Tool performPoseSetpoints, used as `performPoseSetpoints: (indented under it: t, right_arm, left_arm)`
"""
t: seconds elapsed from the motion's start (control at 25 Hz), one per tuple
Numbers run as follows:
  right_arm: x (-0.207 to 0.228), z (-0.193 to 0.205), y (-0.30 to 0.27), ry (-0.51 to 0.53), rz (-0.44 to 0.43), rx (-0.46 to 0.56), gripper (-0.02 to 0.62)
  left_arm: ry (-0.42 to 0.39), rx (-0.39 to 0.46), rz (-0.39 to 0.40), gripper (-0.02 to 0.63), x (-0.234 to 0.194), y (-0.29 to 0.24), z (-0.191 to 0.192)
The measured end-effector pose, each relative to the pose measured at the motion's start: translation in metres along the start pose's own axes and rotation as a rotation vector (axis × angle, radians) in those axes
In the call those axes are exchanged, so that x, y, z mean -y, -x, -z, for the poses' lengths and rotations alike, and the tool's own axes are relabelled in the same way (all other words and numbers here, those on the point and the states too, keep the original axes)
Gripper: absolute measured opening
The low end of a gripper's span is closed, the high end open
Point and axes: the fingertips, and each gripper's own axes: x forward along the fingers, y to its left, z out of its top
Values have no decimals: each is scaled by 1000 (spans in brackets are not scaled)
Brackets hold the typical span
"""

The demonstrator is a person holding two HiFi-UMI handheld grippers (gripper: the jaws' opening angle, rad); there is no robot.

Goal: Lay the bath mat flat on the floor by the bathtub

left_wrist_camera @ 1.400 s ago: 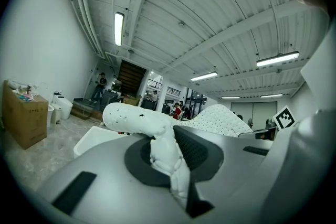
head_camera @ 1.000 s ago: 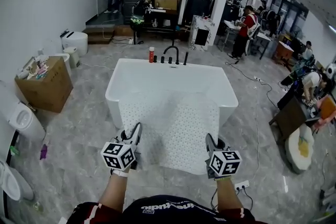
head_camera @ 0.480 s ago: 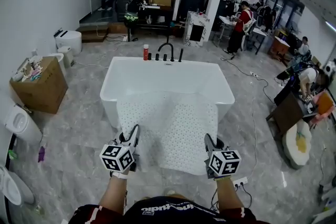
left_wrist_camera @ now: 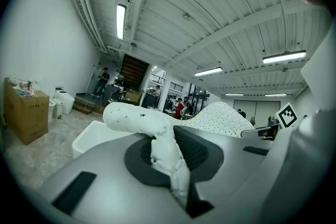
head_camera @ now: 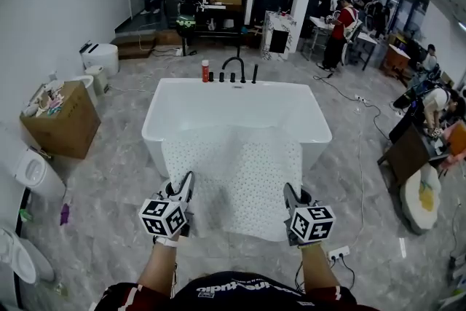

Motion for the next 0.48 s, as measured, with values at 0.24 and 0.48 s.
performPoseSetpoints:
  t: [0.24, 0.48]
  right_arm:
    - [31, -6, 1, -19, -19, 17, 48]
    - [56, -14, 6, -43, -33, 41, 48]
  left_arm:
    - [1, -9, -4, 32, 25, -24, -2]
    - [-55, -19, -5, 32, 52, -37, -11]
